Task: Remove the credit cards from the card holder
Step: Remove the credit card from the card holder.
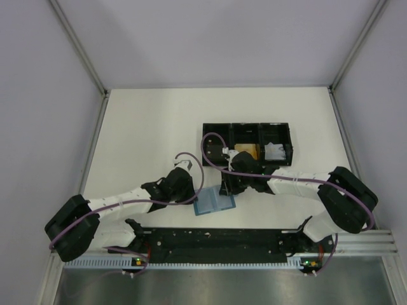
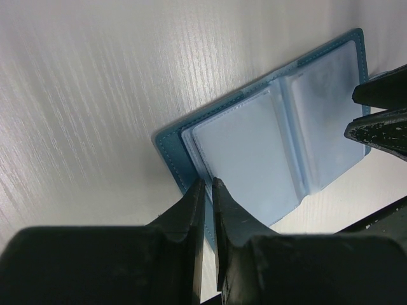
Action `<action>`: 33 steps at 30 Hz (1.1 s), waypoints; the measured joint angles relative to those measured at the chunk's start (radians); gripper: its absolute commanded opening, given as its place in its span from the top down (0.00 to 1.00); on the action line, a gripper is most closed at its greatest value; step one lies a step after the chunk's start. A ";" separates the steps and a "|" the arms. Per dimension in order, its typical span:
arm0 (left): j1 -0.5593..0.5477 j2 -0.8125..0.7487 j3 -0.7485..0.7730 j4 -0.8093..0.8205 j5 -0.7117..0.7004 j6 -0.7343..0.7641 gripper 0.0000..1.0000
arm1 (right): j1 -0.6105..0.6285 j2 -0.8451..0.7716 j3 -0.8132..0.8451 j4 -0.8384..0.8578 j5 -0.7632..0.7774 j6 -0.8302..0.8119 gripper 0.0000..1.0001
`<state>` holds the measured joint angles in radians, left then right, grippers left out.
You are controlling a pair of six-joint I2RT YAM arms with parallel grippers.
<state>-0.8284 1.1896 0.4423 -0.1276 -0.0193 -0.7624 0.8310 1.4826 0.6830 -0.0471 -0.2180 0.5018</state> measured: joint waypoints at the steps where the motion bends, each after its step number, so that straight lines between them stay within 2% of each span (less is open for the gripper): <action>1: 0.000 0.000 0.000 0.000 0.000 0.000 0.88 | 0.000 0.000 0.000 -0.004 0.006 0.000 0.62; 8: -0.001 0.000 0.000 0.000 0.000 0.000 0.88 | 0.000 -0.001 0.001 -0.032 0.060 -0.004 0.62; 14: -0.001 0.006 0.000 0.005 0.004 -0.003 0.92 | 0.000 0.003 0.006 -0.037 0.058 -0.004 0.62; 23: -0.002 0.013 0.000 0.005 0.004 -0.003 0.92 | 0.000 0.005 0.013 -0.052 0.083 -0.009 0.58; 33: -0.002 0.013 0.000 0.005 0.004 -0.003 0.92 | 0.000 -0.012 0.013 -0.072 0.087 -0.012 0.59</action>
<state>-0.8303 1.2030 0.4423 -0.1223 -0.0154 -0.7658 0.8314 1.4708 0.6956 -0.1196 -0.1314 0.4900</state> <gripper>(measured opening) 0.084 0.415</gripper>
